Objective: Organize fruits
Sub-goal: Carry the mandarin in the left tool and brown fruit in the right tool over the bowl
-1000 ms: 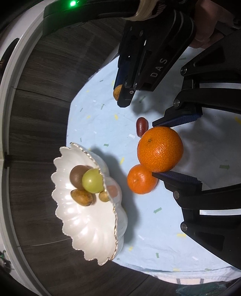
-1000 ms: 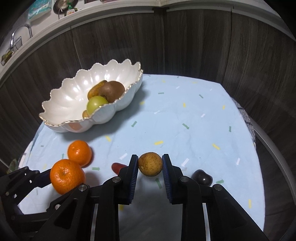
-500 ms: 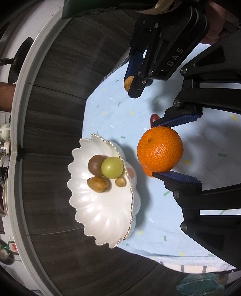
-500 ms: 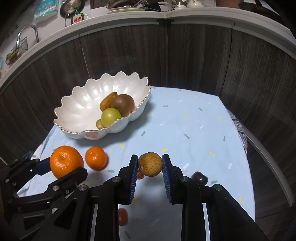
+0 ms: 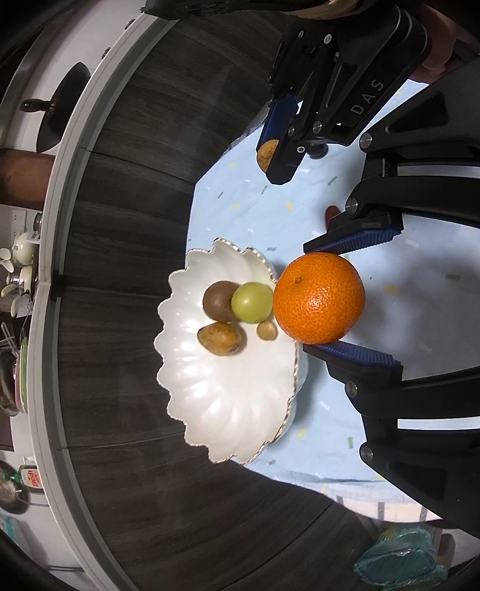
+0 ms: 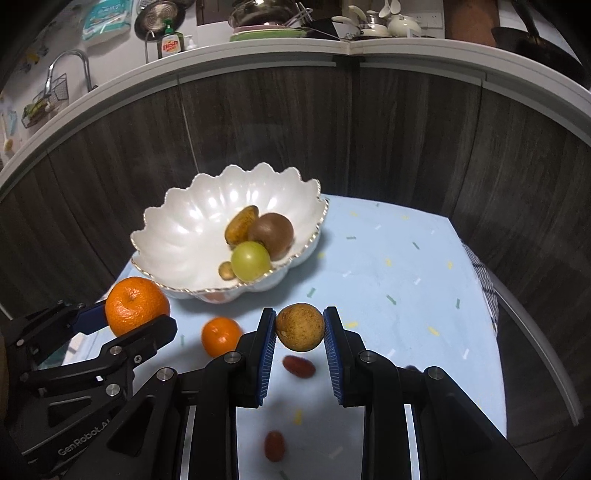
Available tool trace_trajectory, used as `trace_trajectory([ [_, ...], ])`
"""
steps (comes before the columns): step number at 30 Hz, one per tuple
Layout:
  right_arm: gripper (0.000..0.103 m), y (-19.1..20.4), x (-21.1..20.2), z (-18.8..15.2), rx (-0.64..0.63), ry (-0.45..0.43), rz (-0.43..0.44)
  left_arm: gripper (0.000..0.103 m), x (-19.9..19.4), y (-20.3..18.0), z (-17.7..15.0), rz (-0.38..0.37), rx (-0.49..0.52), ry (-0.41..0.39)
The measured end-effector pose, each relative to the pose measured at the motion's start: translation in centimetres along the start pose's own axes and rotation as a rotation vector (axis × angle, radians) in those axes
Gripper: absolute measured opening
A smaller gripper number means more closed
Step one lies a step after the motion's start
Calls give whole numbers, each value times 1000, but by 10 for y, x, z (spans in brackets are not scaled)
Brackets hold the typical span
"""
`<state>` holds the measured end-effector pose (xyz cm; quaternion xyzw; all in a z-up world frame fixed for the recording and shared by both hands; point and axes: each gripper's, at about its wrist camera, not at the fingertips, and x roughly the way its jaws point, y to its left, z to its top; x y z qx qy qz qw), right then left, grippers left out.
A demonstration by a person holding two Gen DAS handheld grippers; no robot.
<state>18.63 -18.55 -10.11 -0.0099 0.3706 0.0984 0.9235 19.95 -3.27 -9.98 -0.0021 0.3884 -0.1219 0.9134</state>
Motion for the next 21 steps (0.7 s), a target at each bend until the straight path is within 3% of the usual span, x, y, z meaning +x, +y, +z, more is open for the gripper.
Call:
trace_trajectory([
  [21,27,40,15,47,-30,-37,25,45,5,54,48,15,-3,-27],
])
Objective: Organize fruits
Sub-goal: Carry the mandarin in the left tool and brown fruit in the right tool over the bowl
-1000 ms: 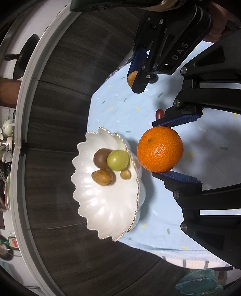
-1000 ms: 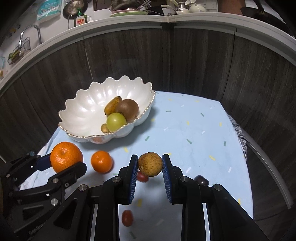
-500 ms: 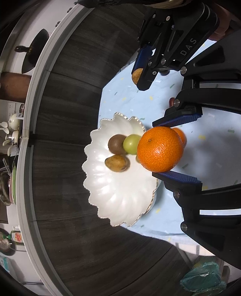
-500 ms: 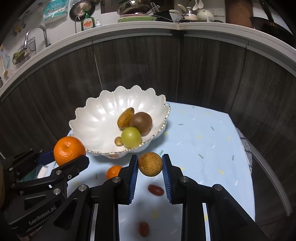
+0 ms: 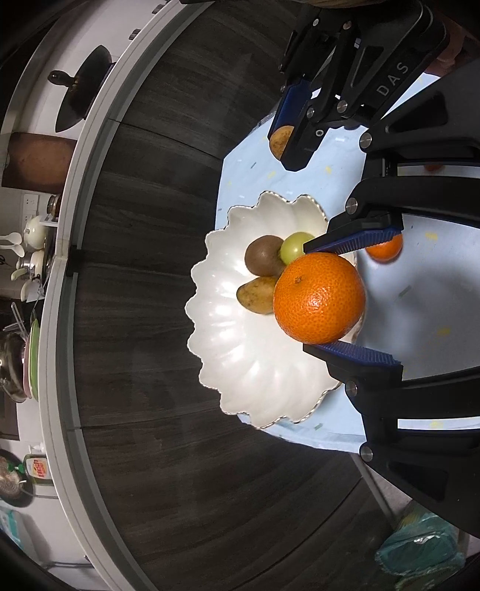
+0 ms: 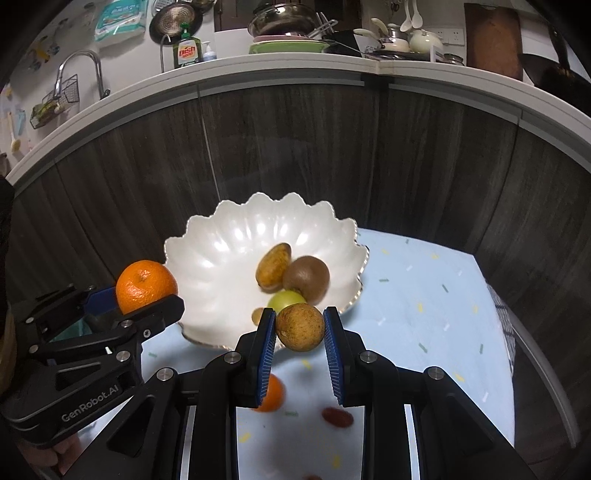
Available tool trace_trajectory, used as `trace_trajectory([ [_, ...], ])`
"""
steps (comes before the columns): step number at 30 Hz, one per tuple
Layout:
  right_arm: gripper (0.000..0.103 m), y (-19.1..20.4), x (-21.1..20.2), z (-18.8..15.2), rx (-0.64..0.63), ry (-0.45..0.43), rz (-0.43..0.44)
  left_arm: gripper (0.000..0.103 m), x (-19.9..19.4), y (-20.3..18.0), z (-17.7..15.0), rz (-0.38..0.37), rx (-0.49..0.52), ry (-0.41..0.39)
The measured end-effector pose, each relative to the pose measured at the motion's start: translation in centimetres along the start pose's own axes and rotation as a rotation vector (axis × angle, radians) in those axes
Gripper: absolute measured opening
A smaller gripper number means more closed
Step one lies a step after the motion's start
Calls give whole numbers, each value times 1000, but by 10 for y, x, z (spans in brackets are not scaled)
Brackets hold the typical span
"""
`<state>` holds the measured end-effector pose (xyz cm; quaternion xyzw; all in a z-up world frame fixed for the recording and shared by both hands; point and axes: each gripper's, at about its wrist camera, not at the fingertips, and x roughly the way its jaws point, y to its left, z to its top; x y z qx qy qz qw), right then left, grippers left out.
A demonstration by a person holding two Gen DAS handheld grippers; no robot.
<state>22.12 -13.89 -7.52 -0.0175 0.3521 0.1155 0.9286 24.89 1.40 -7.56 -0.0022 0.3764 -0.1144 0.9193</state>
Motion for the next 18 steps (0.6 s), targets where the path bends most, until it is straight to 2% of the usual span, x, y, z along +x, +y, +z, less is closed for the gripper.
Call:
trace_trajectory([
  [6,27,11,7,8,-8,1,12,45,4,16,11,-14,-2,8],
  [18,27,33,29,15,-37,25,24,45,22,45,24,6,34,20],
])
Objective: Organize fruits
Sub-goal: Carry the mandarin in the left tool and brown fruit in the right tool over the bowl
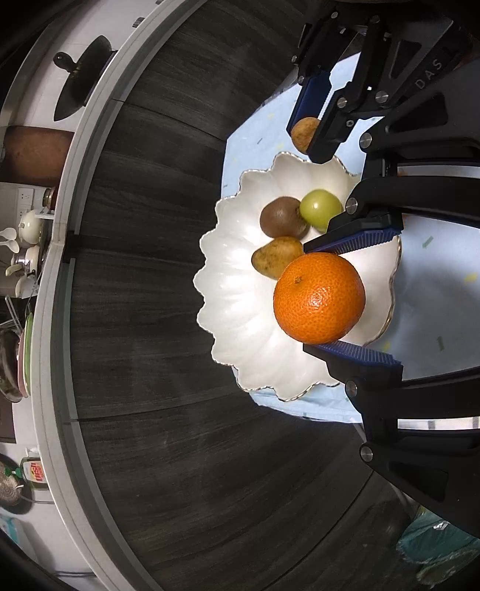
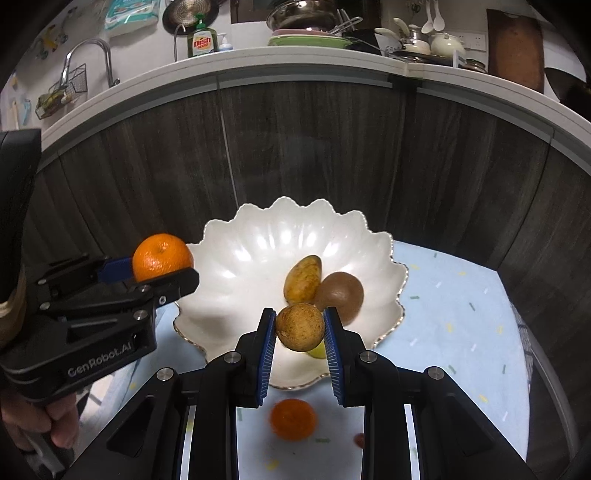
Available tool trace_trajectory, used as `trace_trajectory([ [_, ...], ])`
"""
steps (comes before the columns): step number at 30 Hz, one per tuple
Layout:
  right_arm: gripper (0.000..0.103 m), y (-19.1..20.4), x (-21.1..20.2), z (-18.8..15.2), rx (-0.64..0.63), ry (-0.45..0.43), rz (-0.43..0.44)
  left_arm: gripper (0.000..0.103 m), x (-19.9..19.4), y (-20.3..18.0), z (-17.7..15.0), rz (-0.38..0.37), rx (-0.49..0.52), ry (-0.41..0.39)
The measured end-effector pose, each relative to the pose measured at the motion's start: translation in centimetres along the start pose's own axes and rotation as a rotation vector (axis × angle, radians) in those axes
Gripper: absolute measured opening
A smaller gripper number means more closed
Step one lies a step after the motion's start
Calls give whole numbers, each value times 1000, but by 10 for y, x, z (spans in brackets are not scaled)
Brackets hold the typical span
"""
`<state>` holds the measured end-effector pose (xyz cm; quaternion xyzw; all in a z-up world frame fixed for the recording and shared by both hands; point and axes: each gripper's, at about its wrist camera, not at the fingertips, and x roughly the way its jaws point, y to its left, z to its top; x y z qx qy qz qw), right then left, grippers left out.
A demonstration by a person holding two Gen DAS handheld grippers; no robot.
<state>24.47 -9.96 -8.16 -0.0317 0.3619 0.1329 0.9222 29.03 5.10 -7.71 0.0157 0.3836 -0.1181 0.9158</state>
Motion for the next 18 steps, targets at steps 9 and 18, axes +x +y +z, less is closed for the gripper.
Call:
trace_trajectory([
  [9,27,9,21,-2,-10,40,9,45,20,12,-1,-21,17,29],
  [18,27,26,42,-5,-29,77,31,45,40,28,0,-37,-8,61],
])
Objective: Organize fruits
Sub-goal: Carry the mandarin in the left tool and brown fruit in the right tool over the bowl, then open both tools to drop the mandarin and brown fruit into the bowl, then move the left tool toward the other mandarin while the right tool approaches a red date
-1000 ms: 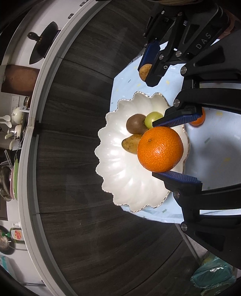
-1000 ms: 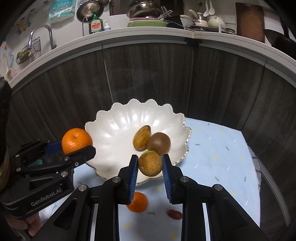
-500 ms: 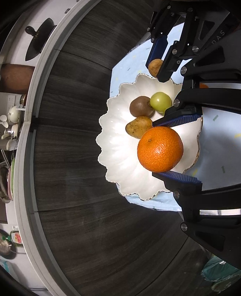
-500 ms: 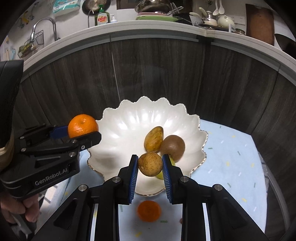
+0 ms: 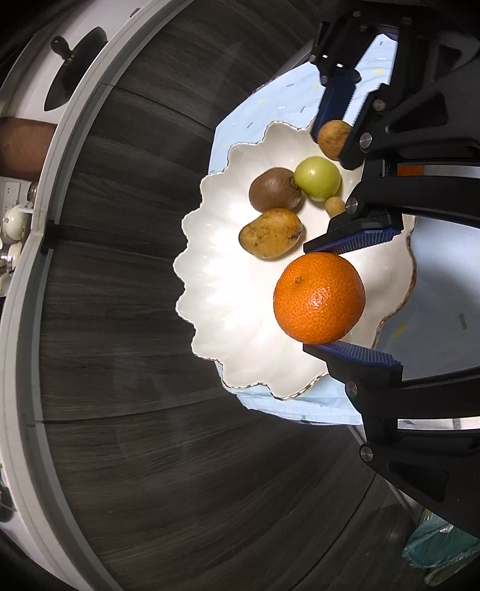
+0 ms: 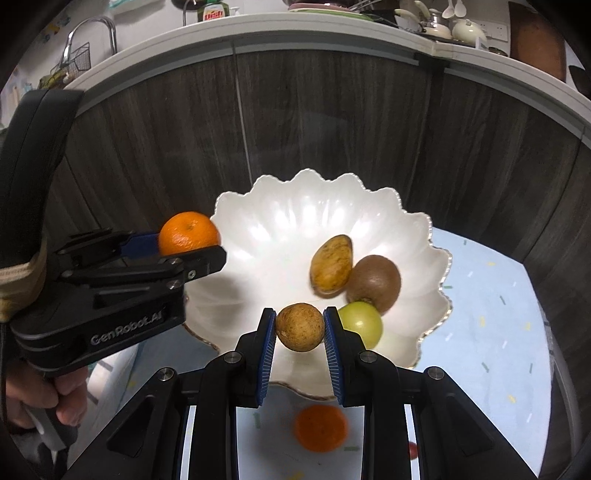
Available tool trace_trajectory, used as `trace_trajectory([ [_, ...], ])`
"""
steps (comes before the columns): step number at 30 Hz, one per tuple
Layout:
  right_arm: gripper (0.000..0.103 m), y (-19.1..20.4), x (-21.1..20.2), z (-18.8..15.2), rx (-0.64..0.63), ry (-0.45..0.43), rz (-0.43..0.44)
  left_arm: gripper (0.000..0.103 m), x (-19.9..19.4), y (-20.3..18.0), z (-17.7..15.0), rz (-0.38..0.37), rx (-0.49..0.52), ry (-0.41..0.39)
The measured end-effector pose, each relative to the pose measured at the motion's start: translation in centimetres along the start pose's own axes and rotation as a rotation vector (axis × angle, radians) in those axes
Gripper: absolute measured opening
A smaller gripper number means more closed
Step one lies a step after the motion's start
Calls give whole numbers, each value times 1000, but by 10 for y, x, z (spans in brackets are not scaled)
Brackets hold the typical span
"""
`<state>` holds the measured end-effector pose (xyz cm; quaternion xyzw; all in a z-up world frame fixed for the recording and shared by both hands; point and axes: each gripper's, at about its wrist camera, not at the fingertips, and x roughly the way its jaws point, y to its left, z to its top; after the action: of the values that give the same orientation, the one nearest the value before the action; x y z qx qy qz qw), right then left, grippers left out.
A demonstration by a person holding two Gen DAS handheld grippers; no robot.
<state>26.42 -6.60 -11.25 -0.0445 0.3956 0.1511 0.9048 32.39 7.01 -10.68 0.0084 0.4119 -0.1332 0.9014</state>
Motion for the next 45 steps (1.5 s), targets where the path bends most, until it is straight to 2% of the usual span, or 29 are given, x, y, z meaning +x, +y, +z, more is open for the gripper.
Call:
trace_trajectory([
  [13,27,10,21,-6,-10,45,36,47,18,7,-1,-3,-8,40],
  [14,27,10,21,-6,-7,44,38,49,18,7,-1,-2,-7,39],
  [16,30,10,22,-6,-9,44,37,70,14,6,0,11,-4,14],
  [17,37,10,21,-6,-8,44,33,74,10,7,1,22,-4,-7],
  [20,51,9,19,-6,-2,29,19,81,5,9,3,34,-9,-23],
  [27,63,9,12,-8,-2,22,0,93,-2,13,2,72,-26,-32],
  [45,64,-14,-27,-18,32,-27,-37,95,-35,-13,-3,81,12,-61],
])
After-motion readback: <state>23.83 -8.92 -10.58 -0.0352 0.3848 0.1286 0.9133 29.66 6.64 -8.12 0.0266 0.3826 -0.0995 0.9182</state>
